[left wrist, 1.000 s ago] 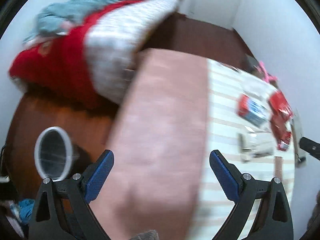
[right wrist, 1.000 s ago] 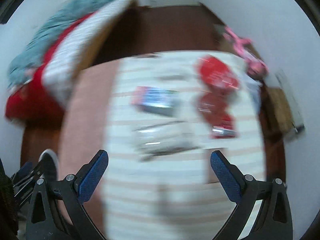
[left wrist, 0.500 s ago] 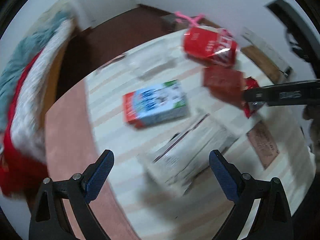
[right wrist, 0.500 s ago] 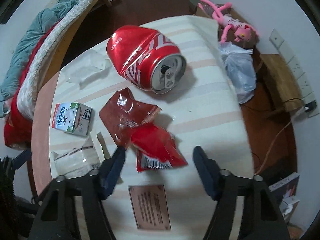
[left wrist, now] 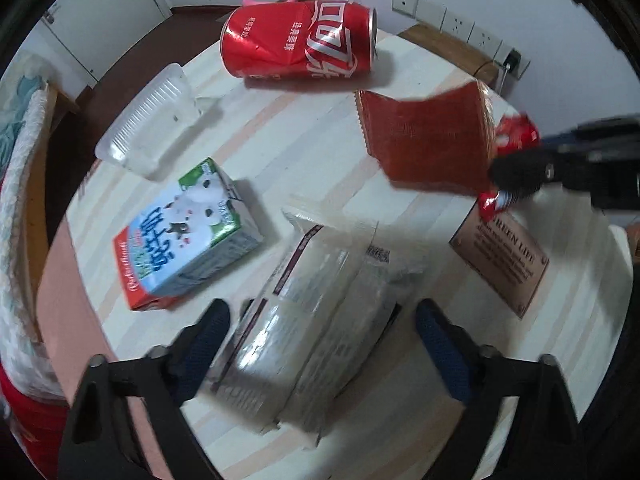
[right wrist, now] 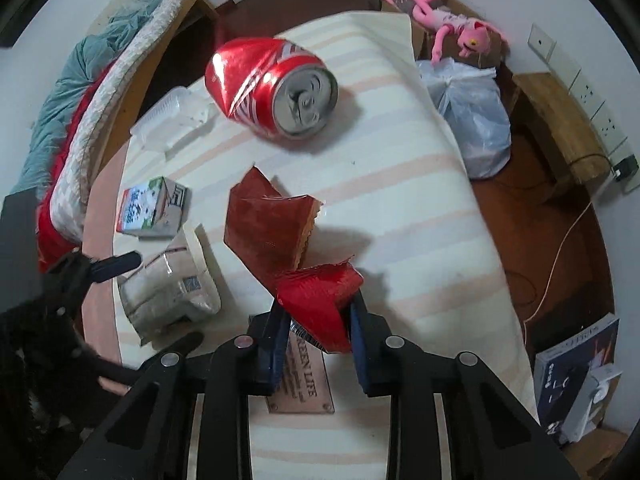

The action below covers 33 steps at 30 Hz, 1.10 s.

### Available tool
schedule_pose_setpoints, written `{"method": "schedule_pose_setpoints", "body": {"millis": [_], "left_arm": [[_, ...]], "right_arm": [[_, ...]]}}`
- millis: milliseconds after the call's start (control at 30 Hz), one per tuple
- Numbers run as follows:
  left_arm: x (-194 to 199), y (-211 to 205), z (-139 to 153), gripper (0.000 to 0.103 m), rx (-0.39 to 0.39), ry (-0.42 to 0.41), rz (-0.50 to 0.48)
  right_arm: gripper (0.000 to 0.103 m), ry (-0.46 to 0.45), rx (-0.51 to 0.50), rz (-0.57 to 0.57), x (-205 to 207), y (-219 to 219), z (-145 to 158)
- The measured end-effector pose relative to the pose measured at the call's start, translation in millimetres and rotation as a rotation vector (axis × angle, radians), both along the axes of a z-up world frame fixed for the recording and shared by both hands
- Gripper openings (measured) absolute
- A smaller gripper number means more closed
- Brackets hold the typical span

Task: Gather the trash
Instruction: 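Grasp the white snack packet with the left tool while the right tool grasps a red wrapper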

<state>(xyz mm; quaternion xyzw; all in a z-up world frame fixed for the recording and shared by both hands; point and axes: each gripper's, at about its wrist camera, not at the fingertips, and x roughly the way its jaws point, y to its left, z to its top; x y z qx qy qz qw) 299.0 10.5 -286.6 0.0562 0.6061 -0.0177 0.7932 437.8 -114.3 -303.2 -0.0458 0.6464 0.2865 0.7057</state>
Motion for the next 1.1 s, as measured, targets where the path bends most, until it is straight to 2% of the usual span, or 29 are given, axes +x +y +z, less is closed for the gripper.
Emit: {"method": "schedule_pose_setpoints", "body": {"millis": [33,67,100,200,333,400,500,533,567,633,733,900,1100], "left_arm": [[-0.9,-0.1,0.1,0.066,-0.022,-0.002,0.015],[-3.0,-0.3,1.5,0.053,-0.043,-0.009,0.028],[-6.4,-0.3,2.1,0.049,-0.054,-0.018,0.053],[-16.0,0.6,5.8,0.046,-0.082,-0.046,0.122],[-36.5,9.3,5.8,0.046,-0.086,-0.068,0.311],[-48.3,14.4,4.1,0.046,-0.12,-0.064,0.409],[-63.7,18.4,1.7,0.046,-0.144,-0.075,0.512],[-67.0,18.9,1.3,0.046,-0.14,-0.077,0.535],[-71.7,18.9,1.5,0.046,-0.138,-0.083,0.56],[-76.7,15.9,2.5,0.046,-0.142,-0.086,0.59],[-81.4,21.9,10.2,0.046,-0.154,-0.107,0.626],[-109.0,25.2,39.2,0.044,-0.144,-0.172,0.661],[-140.3,36.8,93.9,0.043,-0.111,-0.288,0.689]], "right_arm": [[0.042,0.014,-0.005,-0.003,0.1,-0.4,-1.8],[0.044,0.02,0.0,-0.006,0.0,-1.4,-2.4],[0.044,0.02,0.005,-0.005,-0.7,-2.2,-2.3],[0.044,0.017,0.002,0.003,-0.5,-2.2,-2.8],[0.043,-0.011,-0.014,0.029,-8.1,1.5,-1.8],[0.023,-0.02,-0.025,0.066,-16.6,4.0,-0.5],[0.019,0.065,0.028,0.086,-25.3,3.5,-3.4],[0.018,0.065,0.013,0.097,-29.2,4.2,-5.3],[0.018,0.017,-0.047,0.112,-34.4,4.0,-5.7],[0.018,-0.033,-0.089,0.127,-40.5,1.2,-4.3],[0.018,0.068,0.025,0.069,-42.5,-14.7,0.9],[0.018,0.007,0.082,0.061,-56.5,-24.6,36.3],[0.018,-0.051,0.132,0.091,-76.6,-13.4,83.1]]}}
